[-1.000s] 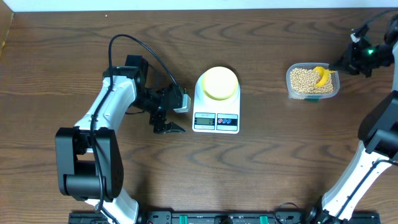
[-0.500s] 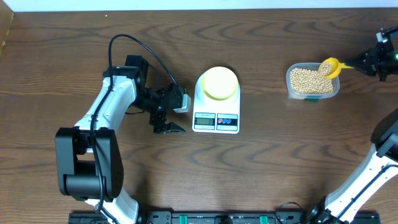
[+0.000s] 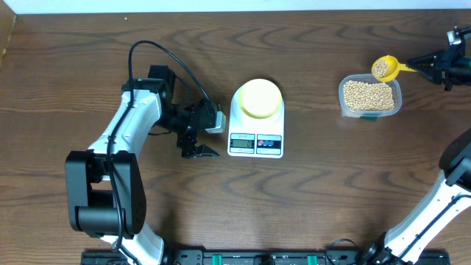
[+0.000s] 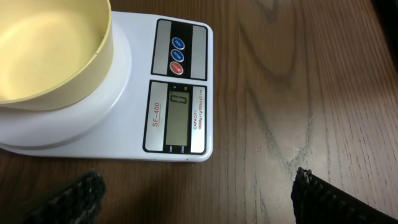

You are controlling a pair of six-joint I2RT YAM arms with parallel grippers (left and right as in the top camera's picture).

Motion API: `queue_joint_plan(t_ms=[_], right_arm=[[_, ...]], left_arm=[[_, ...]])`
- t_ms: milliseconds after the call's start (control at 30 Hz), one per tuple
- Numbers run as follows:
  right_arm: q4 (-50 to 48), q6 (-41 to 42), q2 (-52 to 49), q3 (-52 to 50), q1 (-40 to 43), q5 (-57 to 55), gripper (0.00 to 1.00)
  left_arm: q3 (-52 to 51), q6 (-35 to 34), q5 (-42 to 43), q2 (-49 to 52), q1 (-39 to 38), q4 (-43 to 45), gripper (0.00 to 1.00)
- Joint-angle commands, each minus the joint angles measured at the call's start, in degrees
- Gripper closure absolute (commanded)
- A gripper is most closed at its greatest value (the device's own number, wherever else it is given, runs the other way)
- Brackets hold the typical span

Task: Scoop item into bowl and weigh 50g on scale
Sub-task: 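Lift the filled scoop out of the tub with the right gripper, then carry the filled yellow scoop with the right gripper over the bowl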

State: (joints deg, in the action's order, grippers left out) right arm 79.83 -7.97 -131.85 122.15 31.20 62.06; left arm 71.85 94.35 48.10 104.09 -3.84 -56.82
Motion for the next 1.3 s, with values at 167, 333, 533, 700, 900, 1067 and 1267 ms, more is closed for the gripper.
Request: queue_joint_plan(t_ms=[167,333,533,700,900,1067,1267], right_arm=[[-0.87,-0.26,-0.74,-0.20,-2.45,8.79,0.99],[-2.40,-0.22,-0.74,-0.20,-5.22,11.67,0.99],[-3.34,0.87,-0.74,-0.20,-9.01,12.11,0.99],[-5.99,2.62,-0.74,-0.20,-12.46,12.74,0.99],[-10.23,6.25,-0.74,-0.20,-17.16,12.74,0.99],[-13.51,6.27,-0.74,-0.20,-21.68,12.70,0.99],[-17.29,6.19,-0.74,-0.20,-27.08,12.66,0.99]], left_arm=[[-0.13,0.50,0.31,-0.35,0.13,-0.26,0.02],[-0.13,0.50,0.31,-0.35,0.13,-0.26,0.02],[-0.13,0.50,0.31,-0.35,0.13,-0.26,0.02],[-0.13,0.50,0.31,-0.35,0.13,-0.26,0.02],[-0.13,0.50,0.31,-0.35,0.13,-0.26,0.02],[-0.13,0.50,0.31,-0.35,0.13,-0.26,0.02],[-0.13,0.50,0.31,-0.35,0.13,-0.26,0.02]])
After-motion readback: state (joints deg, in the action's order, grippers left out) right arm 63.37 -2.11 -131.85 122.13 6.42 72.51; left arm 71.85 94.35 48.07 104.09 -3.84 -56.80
